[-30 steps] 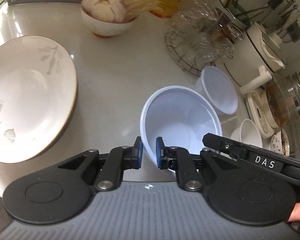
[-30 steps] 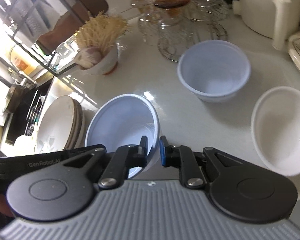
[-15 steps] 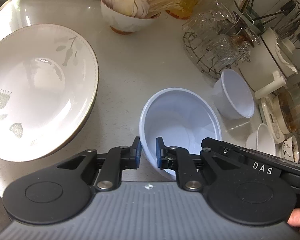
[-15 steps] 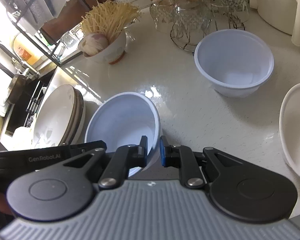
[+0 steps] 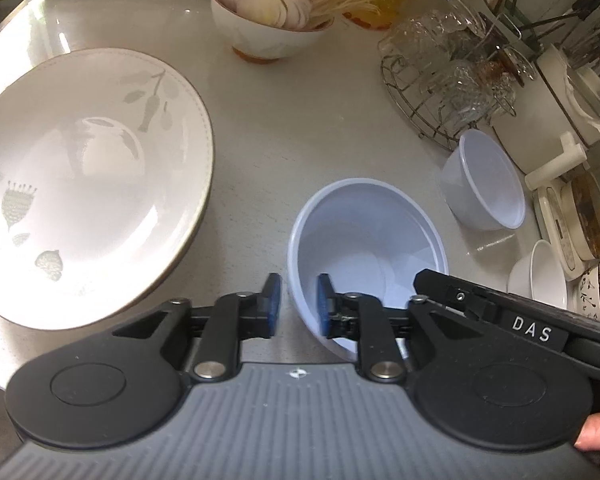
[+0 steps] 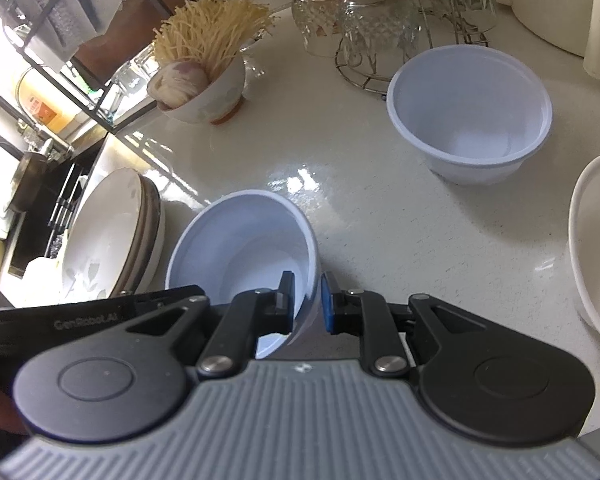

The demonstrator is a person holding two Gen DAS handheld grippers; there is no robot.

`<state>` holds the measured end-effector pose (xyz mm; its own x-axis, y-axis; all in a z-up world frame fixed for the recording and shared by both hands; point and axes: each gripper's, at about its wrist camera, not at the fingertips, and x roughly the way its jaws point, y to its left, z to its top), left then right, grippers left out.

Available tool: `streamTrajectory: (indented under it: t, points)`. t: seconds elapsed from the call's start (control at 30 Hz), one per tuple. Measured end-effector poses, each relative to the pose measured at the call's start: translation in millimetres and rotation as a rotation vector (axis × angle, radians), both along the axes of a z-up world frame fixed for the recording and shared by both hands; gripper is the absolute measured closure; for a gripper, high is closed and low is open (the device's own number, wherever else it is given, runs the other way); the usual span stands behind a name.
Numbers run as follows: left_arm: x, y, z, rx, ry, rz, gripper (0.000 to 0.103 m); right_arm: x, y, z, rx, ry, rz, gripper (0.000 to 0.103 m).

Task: Organize plates and bowls
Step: 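Lift the blue bowl with both grippers, set it down, open both, then move both tools toward the rim of the second light blue bowl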

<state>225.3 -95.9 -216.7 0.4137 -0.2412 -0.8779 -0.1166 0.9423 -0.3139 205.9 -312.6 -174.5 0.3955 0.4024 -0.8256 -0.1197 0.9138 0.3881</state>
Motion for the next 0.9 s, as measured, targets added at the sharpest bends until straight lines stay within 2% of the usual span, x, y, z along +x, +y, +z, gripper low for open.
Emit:
streamTrajectory:
  t: [0.07,0.1,0.13,0.17,0.33,0.5,0.9]
  points:
    - [-2.6,1.9,5.5,0.013,-0.008,0.011,0.063,-1.1,1.1,3.4,-0.014,-0.016,-0.001,0.081]
    - [-4.1,4.1,9.1,0.012,-0.016,0.02,0.062,-1.6,1.3,5.9,-0.025,-0.026,-0.004,0.074]
    - [-5.4,5.7,12.2,0.007,-0.02,0.029,0.062,-2.5,0.3,8.7,-0.025,-0.036,-0.008,0.057]
    - [-6.7,6.9,15.8,0.005,-0.025,0.037,0.062,-3.5,-0.7,12.4,-0.02,-0.049,-0.013,0.053]
    - [-13.2,5.9,41.3,0.026,-0.065,0.044,0.062,-8.3,-1.7,35.0,-0.031,-0.094,0.01,0.053]
    - [-23.5,2.6,80.5,0.064,-0.133,0.065,0.062,-14.7,-7.4,64.1,-0.021,-0.137,0.032,0.053]
    - [-54.6,-14.5,145.9,0.081,-0.27,0.043,0.062,-49.0,-21.6,134.5,0.0,-0.313,0.056,0.053]
